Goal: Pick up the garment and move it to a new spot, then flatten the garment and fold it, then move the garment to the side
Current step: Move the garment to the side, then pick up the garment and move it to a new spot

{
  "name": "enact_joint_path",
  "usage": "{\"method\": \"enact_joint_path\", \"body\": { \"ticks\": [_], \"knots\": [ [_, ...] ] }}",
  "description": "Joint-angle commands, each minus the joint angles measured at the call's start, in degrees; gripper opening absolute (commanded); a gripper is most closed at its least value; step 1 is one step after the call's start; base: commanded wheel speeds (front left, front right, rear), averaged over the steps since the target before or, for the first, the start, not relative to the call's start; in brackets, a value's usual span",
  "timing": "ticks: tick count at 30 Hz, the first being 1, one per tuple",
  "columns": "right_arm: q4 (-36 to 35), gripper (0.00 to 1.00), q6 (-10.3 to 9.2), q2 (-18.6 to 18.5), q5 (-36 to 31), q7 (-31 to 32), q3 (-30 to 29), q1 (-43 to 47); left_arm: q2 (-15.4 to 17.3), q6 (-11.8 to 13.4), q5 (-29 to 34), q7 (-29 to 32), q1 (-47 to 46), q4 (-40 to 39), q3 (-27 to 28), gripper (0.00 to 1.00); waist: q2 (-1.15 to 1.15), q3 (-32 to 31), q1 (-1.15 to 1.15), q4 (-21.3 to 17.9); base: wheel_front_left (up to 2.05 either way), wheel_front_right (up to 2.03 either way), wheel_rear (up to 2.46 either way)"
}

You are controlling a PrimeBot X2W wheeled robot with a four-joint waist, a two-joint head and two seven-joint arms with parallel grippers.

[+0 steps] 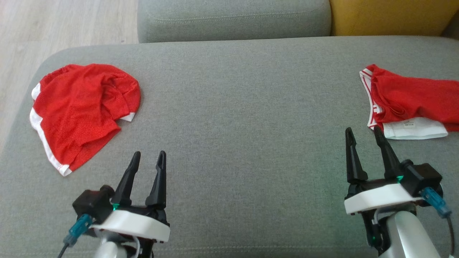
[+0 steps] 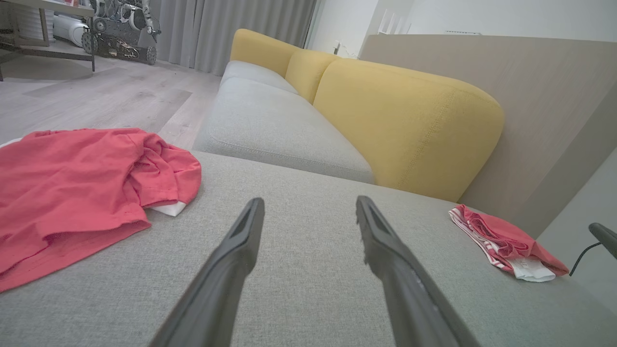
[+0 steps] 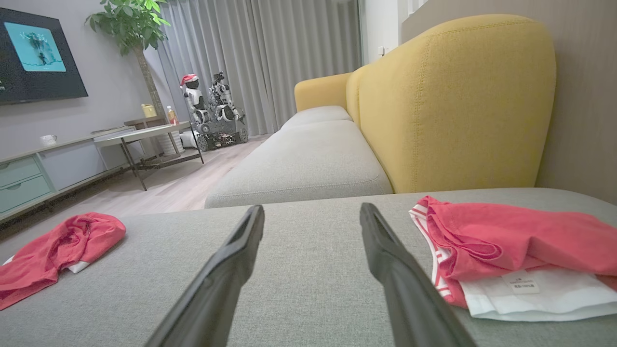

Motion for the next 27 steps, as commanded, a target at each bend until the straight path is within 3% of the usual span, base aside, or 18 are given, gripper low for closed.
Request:
{"method": "enact_joint_path", "body": {
  "ticks": [1,16,27],
  "knots": [
    [-2.2,1.00,-0.05,0.1,0.0,-0.8,1.6,-1.0,0.2,-0.2,0.3,-0.3,-2.1,-2.3,2.4,1.00,0.00,0.1,0.00,0.0,0.00,0.00,0.00],
    [-1.9,1.00,-0.05,0.1,0.8,-0.8,1.5,-0.7,0.2,-0.2,0.1,-0.3,-2.4,-1.4,1.7,1.00,0.00,0.1,0.00,0.9,0.00,0.00,0.00],
    [-1.0,1.00,-0.05,0.1,0.3,-0.8,6.0,-1.1,0.2,0.4,-1.6,-0.3,-3.4,-2.9,2.1,1.00,0.00,0.5,0.00,9.4,0.00,0.00,0.00]
  ]
}}
